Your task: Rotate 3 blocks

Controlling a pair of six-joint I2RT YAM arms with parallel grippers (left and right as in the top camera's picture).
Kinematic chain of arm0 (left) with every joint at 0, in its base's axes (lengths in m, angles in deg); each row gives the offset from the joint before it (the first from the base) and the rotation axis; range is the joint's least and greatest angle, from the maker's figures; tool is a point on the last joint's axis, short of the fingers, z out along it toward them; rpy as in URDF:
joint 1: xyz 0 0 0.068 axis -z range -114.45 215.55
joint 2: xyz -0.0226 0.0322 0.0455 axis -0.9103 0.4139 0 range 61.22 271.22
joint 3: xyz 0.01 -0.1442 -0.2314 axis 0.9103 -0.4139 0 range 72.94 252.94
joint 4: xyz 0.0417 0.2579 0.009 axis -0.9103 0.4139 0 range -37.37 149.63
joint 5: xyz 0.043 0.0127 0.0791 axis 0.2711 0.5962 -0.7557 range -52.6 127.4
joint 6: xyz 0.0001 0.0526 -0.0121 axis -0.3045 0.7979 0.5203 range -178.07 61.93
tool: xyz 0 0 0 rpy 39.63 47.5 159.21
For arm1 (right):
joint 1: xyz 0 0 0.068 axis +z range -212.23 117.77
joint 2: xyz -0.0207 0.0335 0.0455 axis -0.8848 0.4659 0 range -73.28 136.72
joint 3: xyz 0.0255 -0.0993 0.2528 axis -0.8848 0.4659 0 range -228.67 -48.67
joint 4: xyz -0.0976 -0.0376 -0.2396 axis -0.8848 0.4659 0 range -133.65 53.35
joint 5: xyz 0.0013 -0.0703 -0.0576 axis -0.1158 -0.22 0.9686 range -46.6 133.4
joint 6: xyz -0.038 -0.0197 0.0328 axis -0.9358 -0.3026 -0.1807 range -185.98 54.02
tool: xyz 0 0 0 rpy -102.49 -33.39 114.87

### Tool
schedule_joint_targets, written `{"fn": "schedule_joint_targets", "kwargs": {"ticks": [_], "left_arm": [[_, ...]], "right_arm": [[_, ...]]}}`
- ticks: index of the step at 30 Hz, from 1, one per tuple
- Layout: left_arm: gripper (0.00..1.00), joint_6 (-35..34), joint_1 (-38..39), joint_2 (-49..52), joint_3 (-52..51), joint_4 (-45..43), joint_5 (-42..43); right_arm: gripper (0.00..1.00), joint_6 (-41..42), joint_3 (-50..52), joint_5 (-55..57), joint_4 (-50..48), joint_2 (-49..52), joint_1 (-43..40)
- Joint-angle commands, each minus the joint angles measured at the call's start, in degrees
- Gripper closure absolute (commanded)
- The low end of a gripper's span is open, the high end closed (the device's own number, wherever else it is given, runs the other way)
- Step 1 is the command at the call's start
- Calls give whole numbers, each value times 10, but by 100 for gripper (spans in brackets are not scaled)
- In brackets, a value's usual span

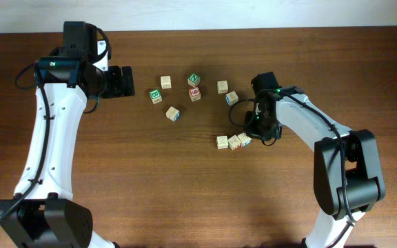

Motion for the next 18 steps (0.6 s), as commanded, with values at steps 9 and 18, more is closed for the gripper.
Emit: {"fn": "schedule_joint_targets", "kwargs": {"ticks": [9,18], "left_arm": [[1,-2,-2,2,9,1,-4],[1,-2,-2,2,9,1,-4]], "right_arm": [[84,26,0,-74,6,4,52],[85,-2,-70,-73,40,3,72]]}}
